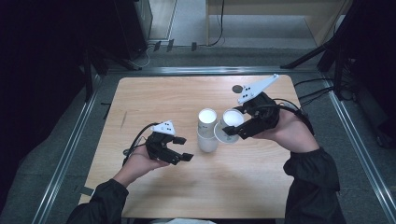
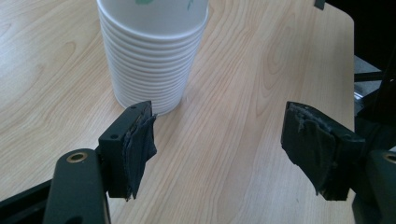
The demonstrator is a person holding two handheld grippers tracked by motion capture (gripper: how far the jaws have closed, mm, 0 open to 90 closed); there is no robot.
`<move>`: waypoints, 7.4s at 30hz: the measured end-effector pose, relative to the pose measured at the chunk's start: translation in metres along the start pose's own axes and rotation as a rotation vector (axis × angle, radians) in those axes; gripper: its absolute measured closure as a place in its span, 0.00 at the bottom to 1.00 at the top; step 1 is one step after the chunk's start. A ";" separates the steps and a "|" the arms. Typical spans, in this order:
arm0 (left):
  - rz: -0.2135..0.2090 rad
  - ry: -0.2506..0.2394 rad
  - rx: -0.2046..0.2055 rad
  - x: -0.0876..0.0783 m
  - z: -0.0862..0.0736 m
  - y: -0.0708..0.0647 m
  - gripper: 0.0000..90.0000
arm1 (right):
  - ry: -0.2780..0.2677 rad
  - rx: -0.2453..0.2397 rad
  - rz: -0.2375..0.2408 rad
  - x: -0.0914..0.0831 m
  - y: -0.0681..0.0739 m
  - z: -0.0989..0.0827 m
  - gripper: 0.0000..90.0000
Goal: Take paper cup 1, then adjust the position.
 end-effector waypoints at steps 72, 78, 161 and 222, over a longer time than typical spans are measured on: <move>-0.212 -0.009 0.161 0.022 0.005 -0.033 0.28 | -0.053 0.009 0.250 0.085 0.060 -0.047 0.38; -0.213 -0.006 0.183 0.026 0.006 -0.037 0.27 | -0.068 0.010 0.264 0.086 0.064 -0.043 0.39; -0.049 0.331 0.198 0.000 -0.008 -0.030 0.33 | -0.074 -0.098 0.269 0.118 0.071 -0.062 0.30; -0.109 0.236 0.236 0.010 0.009 -0.034 0.13 | -0.182 -0.061 0.290 0.092 0.066 -0.059 0.40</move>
Point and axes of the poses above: each handheld gripper's, and its own axes: x roughly forward along the jaws, z roughly out of its top, y roughly to its left, the point moved 2 cm from there along x, roughly forward along the jaws, and after that the axes turned 10 degrees about -z, right-handed, at the moved point
